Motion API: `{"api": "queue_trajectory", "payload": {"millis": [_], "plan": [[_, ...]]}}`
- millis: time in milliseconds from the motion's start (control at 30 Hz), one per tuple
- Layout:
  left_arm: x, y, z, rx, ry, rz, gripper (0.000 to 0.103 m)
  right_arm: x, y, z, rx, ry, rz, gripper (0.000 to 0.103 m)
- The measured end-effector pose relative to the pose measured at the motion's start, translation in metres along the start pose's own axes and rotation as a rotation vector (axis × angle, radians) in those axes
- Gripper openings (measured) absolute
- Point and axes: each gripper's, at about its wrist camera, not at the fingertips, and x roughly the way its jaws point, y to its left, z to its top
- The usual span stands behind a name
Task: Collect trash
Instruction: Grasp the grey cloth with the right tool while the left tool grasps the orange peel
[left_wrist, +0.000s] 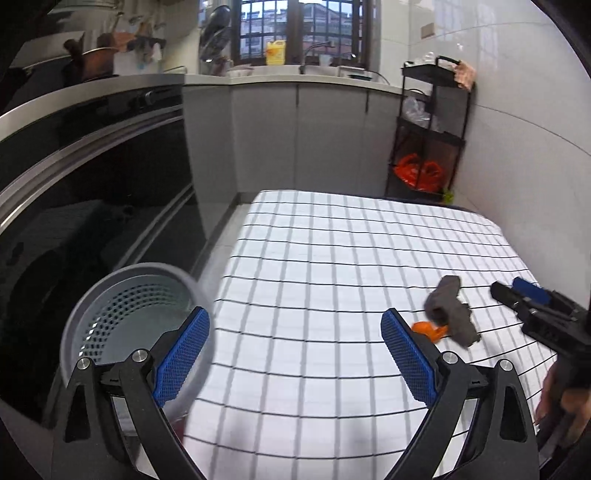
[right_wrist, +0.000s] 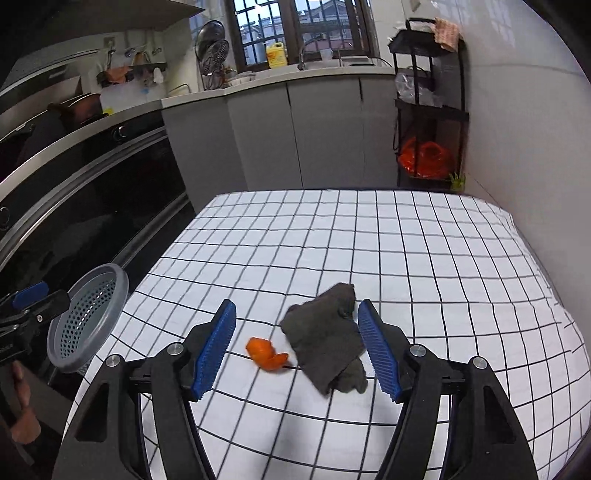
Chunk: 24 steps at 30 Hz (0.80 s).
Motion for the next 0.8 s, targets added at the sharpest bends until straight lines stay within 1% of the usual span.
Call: {"api": "queue_trajectory", "payload": {"millis": [200, 367, 567, 733, 800], "plan": [[0.021, -0.048, 0.006, 0.037, 0.016, -0.057, 0.092, 0.003, -0.027, 0.003, 0.057, -0.006, -0.010, 0.066], [0.041, -0.073, 0.006, 0.047, 0.031, -0.085, 0.092, 0.010, -0.044, 0.001, 0.075, 0.007, -0.028, 0.066], [0.057, -0.083, -0.001, 0.061, 0.037, -0.077, 0.092, 0.028, -0.053, -0.008, 0.072, 0.055, -0.030, 0.067], [0.066, -0.079, -0.008, 0.066, 0.054, -0.060, 0.092, 0.047, -0.047, -0.013, 0.066, 0.109, -0.010, 0.067], [0.069, -0.077, -0.010, 0.067, 0.062, -0.049, 0.092, 0.053, -0.042, -0.014, 0.059, 0.119, -0.002, 0.071]]}}
